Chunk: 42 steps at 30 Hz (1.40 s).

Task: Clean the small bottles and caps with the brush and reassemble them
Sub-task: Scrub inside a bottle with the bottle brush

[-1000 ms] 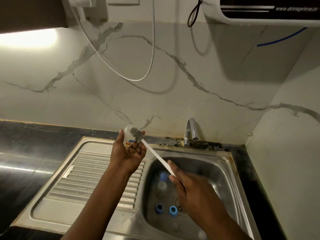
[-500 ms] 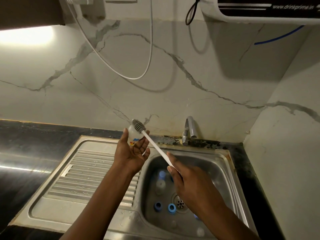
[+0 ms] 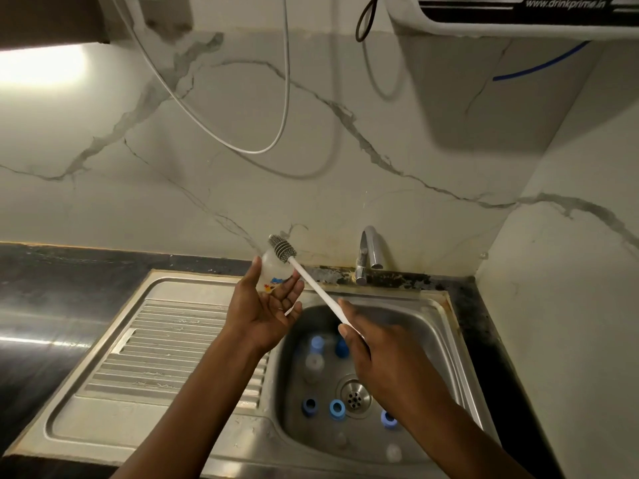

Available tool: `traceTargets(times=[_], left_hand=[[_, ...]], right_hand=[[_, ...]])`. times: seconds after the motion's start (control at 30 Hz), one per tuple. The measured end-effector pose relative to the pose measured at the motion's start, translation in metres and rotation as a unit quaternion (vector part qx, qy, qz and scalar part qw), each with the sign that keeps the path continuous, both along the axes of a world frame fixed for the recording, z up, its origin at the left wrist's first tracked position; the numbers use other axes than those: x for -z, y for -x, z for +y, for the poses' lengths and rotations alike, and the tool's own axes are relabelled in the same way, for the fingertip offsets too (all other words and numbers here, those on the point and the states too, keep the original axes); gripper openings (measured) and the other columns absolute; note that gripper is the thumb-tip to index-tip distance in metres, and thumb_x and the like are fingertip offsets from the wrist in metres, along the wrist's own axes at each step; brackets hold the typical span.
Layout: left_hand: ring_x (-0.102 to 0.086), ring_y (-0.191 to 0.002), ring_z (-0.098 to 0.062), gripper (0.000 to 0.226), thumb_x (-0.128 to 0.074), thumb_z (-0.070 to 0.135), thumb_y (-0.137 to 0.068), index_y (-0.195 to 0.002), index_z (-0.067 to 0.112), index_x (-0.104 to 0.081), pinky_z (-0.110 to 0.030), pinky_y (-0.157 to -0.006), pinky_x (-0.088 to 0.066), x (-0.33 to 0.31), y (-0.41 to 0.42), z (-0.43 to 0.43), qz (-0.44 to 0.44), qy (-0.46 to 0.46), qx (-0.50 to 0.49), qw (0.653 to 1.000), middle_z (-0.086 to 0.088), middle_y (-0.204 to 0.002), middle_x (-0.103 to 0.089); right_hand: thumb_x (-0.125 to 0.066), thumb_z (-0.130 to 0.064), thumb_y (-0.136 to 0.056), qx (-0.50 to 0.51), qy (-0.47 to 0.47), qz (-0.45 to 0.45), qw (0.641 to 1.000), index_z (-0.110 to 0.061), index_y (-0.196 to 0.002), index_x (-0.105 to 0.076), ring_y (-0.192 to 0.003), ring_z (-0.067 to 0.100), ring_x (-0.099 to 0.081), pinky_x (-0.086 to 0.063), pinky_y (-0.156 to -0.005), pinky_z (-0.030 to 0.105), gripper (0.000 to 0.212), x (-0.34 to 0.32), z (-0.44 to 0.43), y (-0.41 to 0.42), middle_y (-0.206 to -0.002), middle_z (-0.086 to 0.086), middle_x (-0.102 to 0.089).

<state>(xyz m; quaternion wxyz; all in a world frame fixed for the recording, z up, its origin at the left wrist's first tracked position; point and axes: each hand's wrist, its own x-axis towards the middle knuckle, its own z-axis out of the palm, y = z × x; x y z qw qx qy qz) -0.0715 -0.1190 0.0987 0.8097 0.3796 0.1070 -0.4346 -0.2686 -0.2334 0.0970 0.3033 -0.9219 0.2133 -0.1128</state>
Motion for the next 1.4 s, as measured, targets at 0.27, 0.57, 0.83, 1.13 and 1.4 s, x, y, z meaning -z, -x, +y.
traceTargets(times=[0.27, 0.57, 0.83, 1.13, 1.4], left_hand=[[-0.071, -0.098, -0.021, 0.062, -0.064, 0.064, -0.093, -0.120, 0.008, -0.066, -0.036, -0.087, -0.050, 0.001, -0.025, 0.009, -0.012, -0.011, -0.044, 0.999, -0.010, -0.104, -0.078], [-0.071, -0.110, -0.030, 0.054, -0.078, 0.039, -0.087, -0.136, 0.022, -0.062, -0.044, -0.087, -0.056, 0.013, -0.021, 0.027, -0.242, -0.171, 0.066, 0.953, -0.013, -0.123, -0.075], [-0.071, -0.111, -0.031, 0.063, -0.096, 0.013, -0.067, -0.123, 0.019, -0.068, -0.053, -0.098, -0.059, 0.016, -0.032, 0.039, -0.387, -0.239, 0.052, 0.889, -0.007, -0.118, -0.074], [-0.071, -0.109, -0.031, 0.071, -0.103, 0.017, -0.057, -0.123, 0.026, -0.077, -0.042, -0.091, -0.062, 0.006, -0.055, 0.068, -0.480, -0.185, 0.080, 0.854, -0.004, -0.122, -0.074], [-0.066, -0.083, -0.028, 0.057, -0.090, 0.021, -0.073, -0.127, 0.025, -0.074, -0.033, -0.075, -0.062, -0.006, -0.055, 0.073, -0.427, -0.134, 0.128, 0.885, -0.016, -0.125, -0.066]], right_hand=[[-0.032, -0.056, -0.108, -0.009, 0.028, -0.006, 1.000, -0.055, -0.157, -0.024, -0.074, 0.006, -0.062, -0.054, -0.068, 0.025, 0.049, 0.015, 0.001, 0.018, -0.077, -0.013, -0.058], [-0.033, -0.063, -0.099, 0.015, 0.058, -0.069, 0.996, -0.041, -0.151, -0.044, -0.077, 0.003, -0.070, -0.061, -0.071, 0.026, 0.058, 0.003, -0.033, 0.023, -0.092, -0.008, -0.072], [-0.024, -0.075, -0.102, -0.072, 0.103, -0.097, 0.987, -0.033, -0.144, -0.048, -0.086, -0.010, -0.068, -0.063, -0.080, 0.023, 0.064, 0.003, -0.056, 0.018, -0.104, -0.009, -0.076], [-0.033, -0.058, -0.103, -0.110, 0.206, 0.001, 0.972, -0.039, -0.157, -0.039, -0.076, -0.025, -0.053, -0.040, -0.061, 0.002, 0.057, -0.023, -0.067, 0.028, -0.070, -0.018, -0.055], [-0.025, -0.060, -0.105, -0.150, 0.287, 0.042, 0.945, -0.041, -0.155, -0.041, -0.054, -0.011, -0.036, -0.025, -0.049, 0.006, 0.056, -0.039, -0.069, 0.038, -0.079, -0.023, -0.043]])
